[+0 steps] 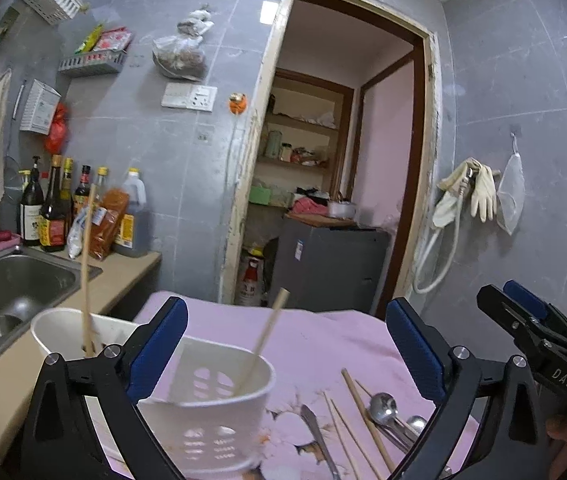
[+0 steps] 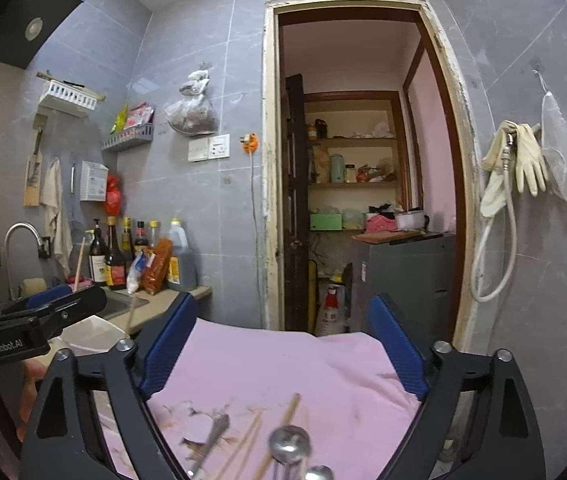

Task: Organize utensils
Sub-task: 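Grasp the silver fork with the left tool while the right tool grasps a chopstick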

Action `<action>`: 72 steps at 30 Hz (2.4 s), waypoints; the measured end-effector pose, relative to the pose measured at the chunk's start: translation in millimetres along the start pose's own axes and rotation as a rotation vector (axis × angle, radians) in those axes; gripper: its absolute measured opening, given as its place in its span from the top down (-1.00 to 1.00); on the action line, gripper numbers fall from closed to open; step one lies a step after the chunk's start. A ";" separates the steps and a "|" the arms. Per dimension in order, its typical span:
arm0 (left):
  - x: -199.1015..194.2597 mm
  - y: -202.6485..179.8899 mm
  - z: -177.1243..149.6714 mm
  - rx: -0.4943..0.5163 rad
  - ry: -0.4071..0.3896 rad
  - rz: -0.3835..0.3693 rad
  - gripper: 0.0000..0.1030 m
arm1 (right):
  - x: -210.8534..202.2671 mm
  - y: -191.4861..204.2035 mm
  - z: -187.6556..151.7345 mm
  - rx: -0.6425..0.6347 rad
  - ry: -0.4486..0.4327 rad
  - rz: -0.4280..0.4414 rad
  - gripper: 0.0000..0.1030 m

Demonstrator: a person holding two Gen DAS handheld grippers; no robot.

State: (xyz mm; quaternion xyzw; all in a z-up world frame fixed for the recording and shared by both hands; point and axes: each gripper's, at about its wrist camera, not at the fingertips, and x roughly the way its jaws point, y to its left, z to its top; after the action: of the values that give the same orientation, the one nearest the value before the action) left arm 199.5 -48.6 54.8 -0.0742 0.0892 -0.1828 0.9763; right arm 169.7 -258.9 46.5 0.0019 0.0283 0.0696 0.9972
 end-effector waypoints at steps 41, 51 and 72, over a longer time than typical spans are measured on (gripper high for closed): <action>67.1 -53.5 -98.6 0.106 0.600 -0.060 -0.61 | 50.3 -55.4 -84.4 0.010 0.644 0.108 0.33; 102.6 -39.3 -106.8 0.071 0.740 -0.050 0.32 | 70.0 -47.8 -95.2 0.007 0.761 0.178 0.71; 132.4 -25.5 -105.4 0.018 0.855 -0.084 0.82 | 123.3 -43.6 -99.8 0.003 0.963 0.141 0.80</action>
State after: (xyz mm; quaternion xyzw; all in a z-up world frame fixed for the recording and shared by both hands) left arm 291.0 -133.0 -62.7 0.0132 0.4812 -0.2377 0.8437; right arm 291.9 -284.9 -60.5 -0.0272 0.4866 0.1301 0.8634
